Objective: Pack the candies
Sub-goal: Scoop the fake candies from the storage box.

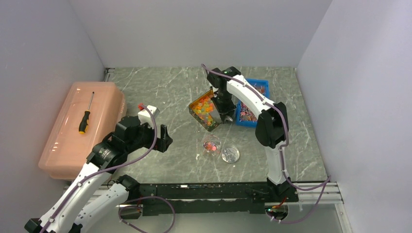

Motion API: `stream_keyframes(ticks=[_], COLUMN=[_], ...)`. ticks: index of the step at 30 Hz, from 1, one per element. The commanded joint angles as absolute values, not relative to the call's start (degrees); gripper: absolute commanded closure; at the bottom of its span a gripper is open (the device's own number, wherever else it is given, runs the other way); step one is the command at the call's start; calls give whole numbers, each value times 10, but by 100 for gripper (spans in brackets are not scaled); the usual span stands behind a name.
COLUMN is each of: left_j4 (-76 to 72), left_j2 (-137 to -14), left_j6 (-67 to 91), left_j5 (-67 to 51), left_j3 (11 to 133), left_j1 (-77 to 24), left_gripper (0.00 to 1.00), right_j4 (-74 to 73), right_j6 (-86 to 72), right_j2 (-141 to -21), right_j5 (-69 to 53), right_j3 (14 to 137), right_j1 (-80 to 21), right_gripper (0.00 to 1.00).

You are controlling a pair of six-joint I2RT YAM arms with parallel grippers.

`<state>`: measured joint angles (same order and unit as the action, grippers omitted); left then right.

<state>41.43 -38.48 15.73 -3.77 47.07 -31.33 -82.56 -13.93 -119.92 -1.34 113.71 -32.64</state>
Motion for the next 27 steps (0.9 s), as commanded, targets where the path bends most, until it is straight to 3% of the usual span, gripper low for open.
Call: stream_keyframes(ticks=[1,16,27], left_j4=[408,409,408], left_j2=[-386,-382,-385], left_j6=[158,159,160], left_j5=[-24,-20,-20], left_j3=[476,475,475], left_j1=[-315,-315,-315], left_gripper=[1,1,1], right_j4=[-822,-817,-781], right_j6=[-128,-134,-110], right_j2=[-1215,-1245,-1208], right_j5=[-7,-30,-75], right_j3=[1170,1215,1127], right_j1=[-322,-318,-334], right_gripper=[100,100,100])
